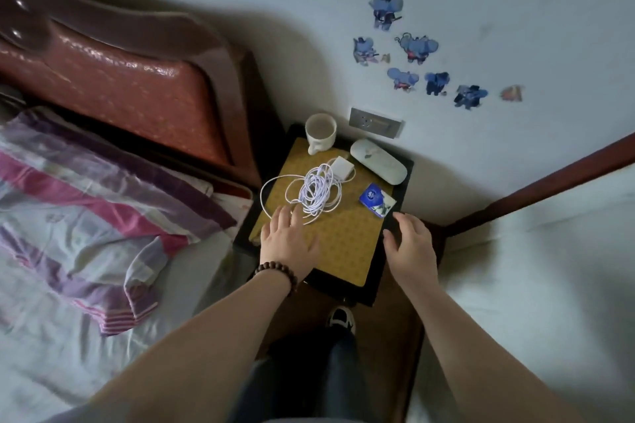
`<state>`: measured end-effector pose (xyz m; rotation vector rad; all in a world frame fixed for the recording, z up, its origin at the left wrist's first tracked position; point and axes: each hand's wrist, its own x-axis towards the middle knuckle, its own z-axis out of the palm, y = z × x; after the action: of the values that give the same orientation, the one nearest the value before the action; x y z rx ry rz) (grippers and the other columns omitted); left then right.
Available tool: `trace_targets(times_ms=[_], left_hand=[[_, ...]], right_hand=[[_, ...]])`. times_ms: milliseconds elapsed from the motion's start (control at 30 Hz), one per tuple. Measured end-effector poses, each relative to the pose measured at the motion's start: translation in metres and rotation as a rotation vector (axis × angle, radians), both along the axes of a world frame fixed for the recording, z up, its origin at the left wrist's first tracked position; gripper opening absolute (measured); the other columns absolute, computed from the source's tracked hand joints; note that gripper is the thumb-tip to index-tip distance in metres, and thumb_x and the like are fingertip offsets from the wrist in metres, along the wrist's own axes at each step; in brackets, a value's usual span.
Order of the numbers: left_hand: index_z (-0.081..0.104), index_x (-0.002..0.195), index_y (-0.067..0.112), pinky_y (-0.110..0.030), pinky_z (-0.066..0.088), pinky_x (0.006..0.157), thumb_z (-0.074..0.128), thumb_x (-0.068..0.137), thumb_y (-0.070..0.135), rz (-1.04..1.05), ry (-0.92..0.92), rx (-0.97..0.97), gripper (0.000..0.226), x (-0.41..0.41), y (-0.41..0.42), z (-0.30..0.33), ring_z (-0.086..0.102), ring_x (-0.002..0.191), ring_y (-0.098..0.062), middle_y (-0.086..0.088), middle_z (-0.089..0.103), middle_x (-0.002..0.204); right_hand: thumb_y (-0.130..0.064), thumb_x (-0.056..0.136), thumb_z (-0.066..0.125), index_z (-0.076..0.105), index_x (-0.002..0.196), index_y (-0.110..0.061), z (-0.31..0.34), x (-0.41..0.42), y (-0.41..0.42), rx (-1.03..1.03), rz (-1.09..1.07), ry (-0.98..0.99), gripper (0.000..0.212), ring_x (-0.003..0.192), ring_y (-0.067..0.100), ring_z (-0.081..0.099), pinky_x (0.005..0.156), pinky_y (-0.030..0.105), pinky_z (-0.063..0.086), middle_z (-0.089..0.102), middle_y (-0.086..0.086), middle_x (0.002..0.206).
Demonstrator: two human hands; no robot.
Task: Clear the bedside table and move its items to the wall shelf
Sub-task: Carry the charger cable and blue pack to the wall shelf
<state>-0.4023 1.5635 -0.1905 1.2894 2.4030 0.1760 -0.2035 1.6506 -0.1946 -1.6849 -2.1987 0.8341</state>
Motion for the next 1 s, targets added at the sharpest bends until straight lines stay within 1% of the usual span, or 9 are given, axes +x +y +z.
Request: trace_targets(times_ms=[133,267,367,467,600,667,767,867,1000], left_hand=[[0.015,0.150,0.018,-0.046,0.014,0.117,0.046,0.082,0.062,0.052,-0.008,-0.027,0.086,-0.008,0.048,-0.040,0.010,0.146,-0.024,-0.008,0.020,0.158],[-0.005,0.151,0.019,-0.046,0.005,0.119,0.042,0.069,0.081,0.112,-0.043,-0.046,0.113,-0.011,0.093,-0.085,-0.004,0.148,-0.025,-0.011,0.000,0.161],[-0.022,0.147,0.022,-0.047,-0.001,0.117,0.043,0.052,0.094,0.178,-0.083,-0.096,0.135,-0.012,0.123,-0.114,-0.014,0.146,-0.028,-0.015,-0.016,0.159],[-0.026,0.144,0.027,-0.049,-0.003,0.115,0.051,0.047,0.092,0.176,-0.099,-0.120,0.141,-0.010,0.139,-0.136,-0.015,0.146,-0.030,-0.017,-0.016,0.158],[-0.004,0.149,0.029,-0.050,0.005,0.116,0.064,0.057,0.079,0.154,-0.009,-0.047,0.125,-0.008,0.138,-0.150,0.002,0.147,-0.032,-0.017,0.008,0.159],[0.012,0.149,0.029,-0.050,0.017,0.116,0.066,0.063,0.074,0.141,0.027,0.011,0.111,-0.011,0.135,-0.150,0.018,0.144,-0.032,-0.013,0.023,0.155],[0.030,0.142,0.029,-0.049,0.031,0.108,0.069,0.070,0.063,0.108,0.055,0.076,0.088,-0.022,0.132,-0.147,0.038,0.130,-0.030,-0.007,0.042,0.142],[0.041,0.135,0.027,-0.046,0.039,0.101,0.065,0.079,0.055,0.094,0.045,0.110,0.067,-0.034,0.132,-0.144,0.045,0.121,-0.027,-0.004,0.052,0.132],[0.047,0.126,0.026,-0.044,0.044,0.093,0.060,0.085,0.051,0.109,-0.092,0.193,0.050,-0.047,0.130,-0.131,0.051,0.111,-0.023,-0.001,0.059,0.119]], right_hand=[[-0.027,0.092,0.053,0.045,0.132,-0.012,-0.036,-0.013,0.047,-0.042,0.014,0.018,0.044,0.125,0.021,0.042,0.090,0.036,0.050,0.048,0.013,0.133],[-0.032,0.093,0.052,0.039,0.138,-0.020,-0.077,-0.024,0.075,-0.060,-0.006,0.013,0.049,0.135,0.018,0.030,0.094,0.023,0.037,0.036,0.010,0.145],[-0.040,0.093,0.048,0.028,0.145,-0.025,-0.102,-0.029,0.086,-0.089,0.011,-0.016,0.058,0.141,0.020,0.018,0.107,0.036,0.035,0.024,0.006,0.153],[-0.050,0.091,0.046,0.017,0.148,-0.028,-0.120,-0.034,0.088,-0.099,0.066,-0.062,0.068,0.143,0.021,0.013,0.108,0.041,0.037,0.010,0.003,0.158],[-0.057,0.086,0.042,0.013,0.149,-0.024,-0.134,-0.039,0.082,-0.078,0.111,-0.127,0.077,0.144,0.024,0.012,0.110,0.041,0.035,0.007,0.006,0.158],[-0.053,0.086,0.048,0.016,0.149,-0.020,-0.137,-0.041,0.079,-0.054,0.109,-0.158,0.077,0.144,0.025,0.015,0.111,0.043,0.032,0.017,0.008,0.156],[-0.040,0.085,0.060,0.030,0.144,-0.015,-0.138,-0.045,0.076,-0.010,0.071,-0.160,0.070,0.136,0.028,0.034,0.105,0.042,0.040,0.041,0.012,0.144],[-0.033,0.080,0.070,0.042,0.137,-0.010,-0.137,-0.050,0.075,0.042,0.095,-0.178,0.067,0.119,0.029,0.049,0.093,0.040,0.047,0.055,0.014,0.128],[-0.028,0.076,0.074,0.048,0.130,-0.007,-0.131,-0.058,0.070,0.074,0.115,-0.169,0.063,0.109,0.029,0.054,0.085,0.038,0.050,0.060,0.015,0.120]])
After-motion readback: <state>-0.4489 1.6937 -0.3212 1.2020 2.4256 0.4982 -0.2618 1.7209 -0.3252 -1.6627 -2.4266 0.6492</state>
